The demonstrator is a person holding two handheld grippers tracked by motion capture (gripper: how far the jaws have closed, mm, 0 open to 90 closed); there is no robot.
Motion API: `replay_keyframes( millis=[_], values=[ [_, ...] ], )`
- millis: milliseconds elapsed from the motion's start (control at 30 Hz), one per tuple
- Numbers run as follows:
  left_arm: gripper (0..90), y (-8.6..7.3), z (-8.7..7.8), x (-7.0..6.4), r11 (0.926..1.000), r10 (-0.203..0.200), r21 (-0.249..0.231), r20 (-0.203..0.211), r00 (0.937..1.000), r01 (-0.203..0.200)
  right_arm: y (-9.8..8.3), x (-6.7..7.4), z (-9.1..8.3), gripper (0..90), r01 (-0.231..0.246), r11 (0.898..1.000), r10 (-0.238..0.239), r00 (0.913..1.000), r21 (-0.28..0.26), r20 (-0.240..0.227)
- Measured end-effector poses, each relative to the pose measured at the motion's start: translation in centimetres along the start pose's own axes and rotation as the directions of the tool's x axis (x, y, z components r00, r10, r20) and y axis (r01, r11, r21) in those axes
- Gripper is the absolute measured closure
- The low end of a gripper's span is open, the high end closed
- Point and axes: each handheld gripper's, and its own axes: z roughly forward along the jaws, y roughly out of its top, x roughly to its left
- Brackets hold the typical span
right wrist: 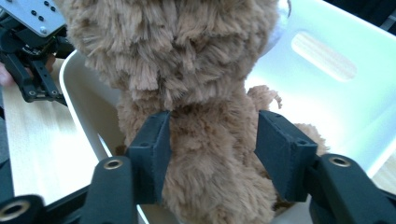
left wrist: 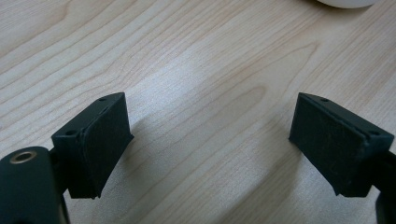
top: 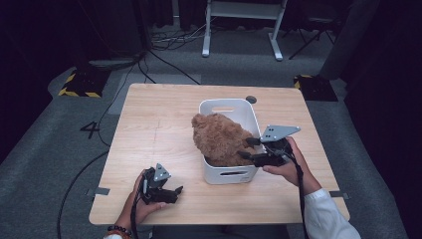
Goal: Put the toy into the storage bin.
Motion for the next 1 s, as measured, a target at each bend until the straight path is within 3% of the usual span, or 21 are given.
replay_keyframes(
  millis=[233, 333, 500, 1000],
  values=[
    [12.4, 0.0, 0.0, 0.0, 1.0000, 0.000, 0.000, 0.000, 1.0000, 0.000, -0.2, -0.3, -0.6, 39.1, -0.001, 1.000, 0.002, 0.9998, -0.019, 0.022],
    [12.4, 0.0, 0.0, 0.0, 1.0000, 0.000, 0.000, 0.000, 1.0000, 0.000, -0.4, -0.3, -0.8, 31.9, 0.024, 1.000, -0.023, 0.9981, -0.019, 0.057],
    [12.4, 0.0, 0.0, 0.0, 1.0000, 0.000, 0.000, 0.000, 1.0000, 0.000, -0.8, -0.6, -1.3, 24.7, 0.019, 0.999, -0.016, 0.9969, -0.037, 0.077],
    [12.6, 0.0, 0.0, 0.0, 1.0000, 0.000, -0.001, 0.000, 1.0000, 0.000, -1.8, -1.2, -3.4, 23.6, 0.027, 0.999, -0.022, 0.9912, -0.037, 0.130]
  ],
)
